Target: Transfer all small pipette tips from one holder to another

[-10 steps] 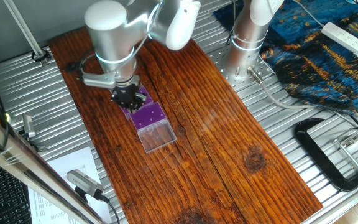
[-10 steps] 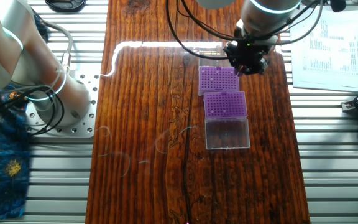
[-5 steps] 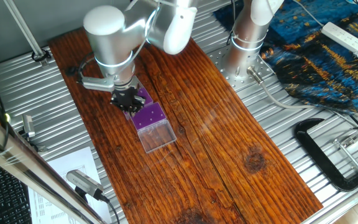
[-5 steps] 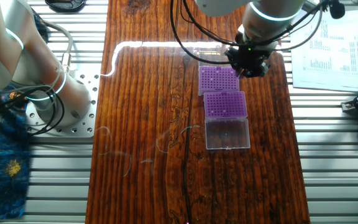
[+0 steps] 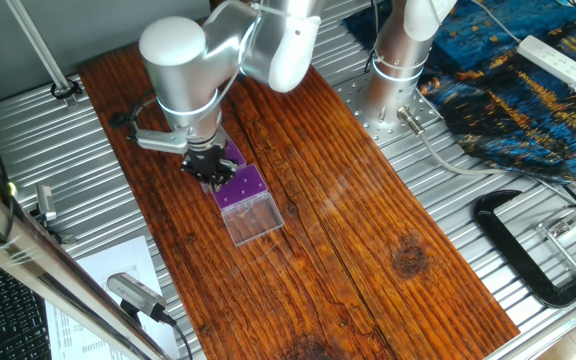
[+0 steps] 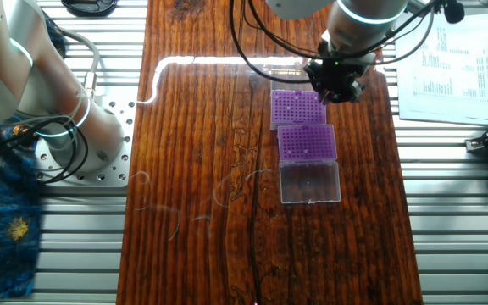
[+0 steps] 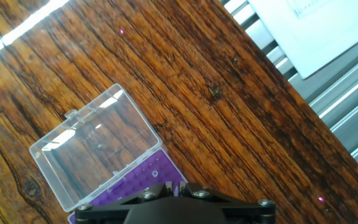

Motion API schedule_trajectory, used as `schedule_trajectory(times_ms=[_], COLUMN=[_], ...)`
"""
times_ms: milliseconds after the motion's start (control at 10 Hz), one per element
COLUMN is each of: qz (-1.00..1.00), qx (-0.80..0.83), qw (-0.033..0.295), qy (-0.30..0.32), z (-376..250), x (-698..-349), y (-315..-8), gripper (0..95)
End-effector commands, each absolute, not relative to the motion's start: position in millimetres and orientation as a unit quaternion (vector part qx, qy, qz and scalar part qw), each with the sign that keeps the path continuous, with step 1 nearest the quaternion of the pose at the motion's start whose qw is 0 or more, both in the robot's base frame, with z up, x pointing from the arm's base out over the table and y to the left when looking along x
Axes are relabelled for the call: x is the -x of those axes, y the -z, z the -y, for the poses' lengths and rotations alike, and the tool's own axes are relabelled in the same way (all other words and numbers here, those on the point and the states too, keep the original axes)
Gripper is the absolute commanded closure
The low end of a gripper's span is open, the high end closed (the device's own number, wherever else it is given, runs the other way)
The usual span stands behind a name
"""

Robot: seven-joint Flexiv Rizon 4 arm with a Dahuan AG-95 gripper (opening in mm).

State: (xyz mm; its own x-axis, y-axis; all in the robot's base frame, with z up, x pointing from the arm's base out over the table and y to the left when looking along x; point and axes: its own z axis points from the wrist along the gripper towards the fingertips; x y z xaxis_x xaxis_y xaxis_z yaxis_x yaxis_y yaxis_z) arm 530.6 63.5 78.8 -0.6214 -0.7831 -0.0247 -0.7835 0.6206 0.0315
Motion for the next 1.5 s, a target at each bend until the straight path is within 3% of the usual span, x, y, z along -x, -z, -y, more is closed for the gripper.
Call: schedule_trajectory(times_ms=[100,1500], qz=[-0.900,-0.900], qx=[0.435,0.435], qw=[0.006,0.005], qy=[-0.022,-0.022], z=[-64,-63], x=[-529,-519], y=[-77,-74], gripper=[95.0,95.0])
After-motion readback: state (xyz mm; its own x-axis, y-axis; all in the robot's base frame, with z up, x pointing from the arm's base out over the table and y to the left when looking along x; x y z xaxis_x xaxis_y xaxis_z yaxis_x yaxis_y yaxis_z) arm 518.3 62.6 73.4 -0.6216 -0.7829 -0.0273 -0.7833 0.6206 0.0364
